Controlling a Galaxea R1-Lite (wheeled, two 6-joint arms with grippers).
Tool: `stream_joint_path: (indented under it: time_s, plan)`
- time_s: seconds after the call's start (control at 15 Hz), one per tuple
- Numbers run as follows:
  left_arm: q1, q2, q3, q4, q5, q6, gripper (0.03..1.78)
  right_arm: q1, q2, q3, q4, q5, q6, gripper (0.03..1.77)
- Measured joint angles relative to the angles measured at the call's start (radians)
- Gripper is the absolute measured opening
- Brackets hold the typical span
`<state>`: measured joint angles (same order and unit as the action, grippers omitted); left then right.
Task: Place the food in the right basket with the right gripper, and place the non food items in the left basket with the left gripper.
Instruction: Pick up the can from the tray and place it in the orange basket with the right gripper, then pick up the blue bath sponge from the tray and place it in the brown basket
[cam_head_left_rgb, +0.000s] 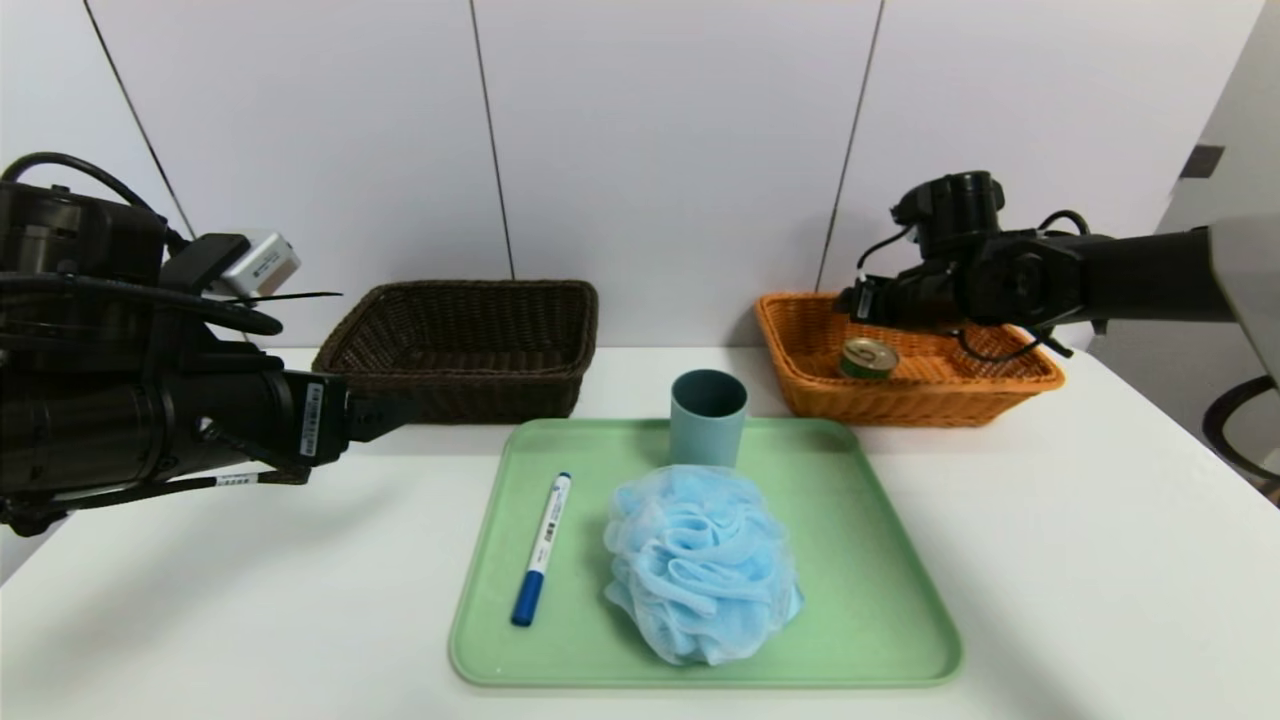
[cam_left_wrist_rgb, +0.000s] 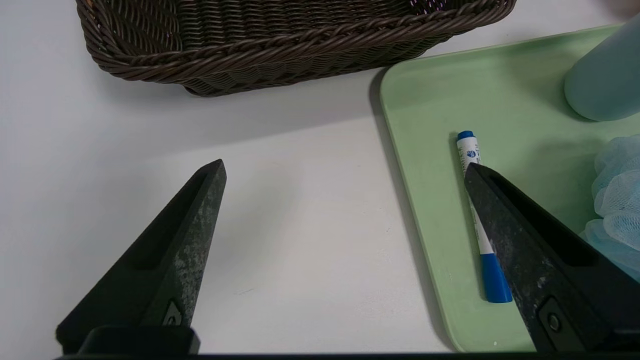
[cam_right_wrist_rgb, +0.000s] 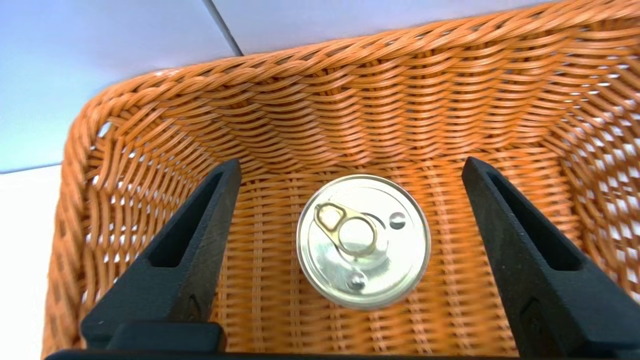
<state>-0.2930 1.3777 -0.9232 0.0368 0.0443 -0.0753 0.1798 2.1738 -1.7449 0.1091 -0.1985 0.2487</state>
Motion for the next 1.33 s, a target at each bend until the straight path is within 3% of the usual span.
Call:
stream_joint_path:
  time_s: [0.2,0.53,1.0,1.33]
  plan:
    - [0.0,0.003,0.006,-0.016,0.042,0.005,1.69,0.01,-0.039,0.003,0.038,-0.01,-0.065,1.59]
    - [-0.011,0.003,0.01,-0.053,0.033,0.033,1.69,0.024,-0.137,-0.003,0.226,0.014,-0.104,1.65]
    - [-0.027,-0.031,0.005,-0.009,0.047,0.027,1.69,0.051,-0.355,0.061,0.24,0.05,-0.147,1.68]
    - [-0.028,-0.083,0.01,0.044,0.06,0.02,1.69,0.126,-0.554,0.224,0.283,0.052,-0.185,1.69]
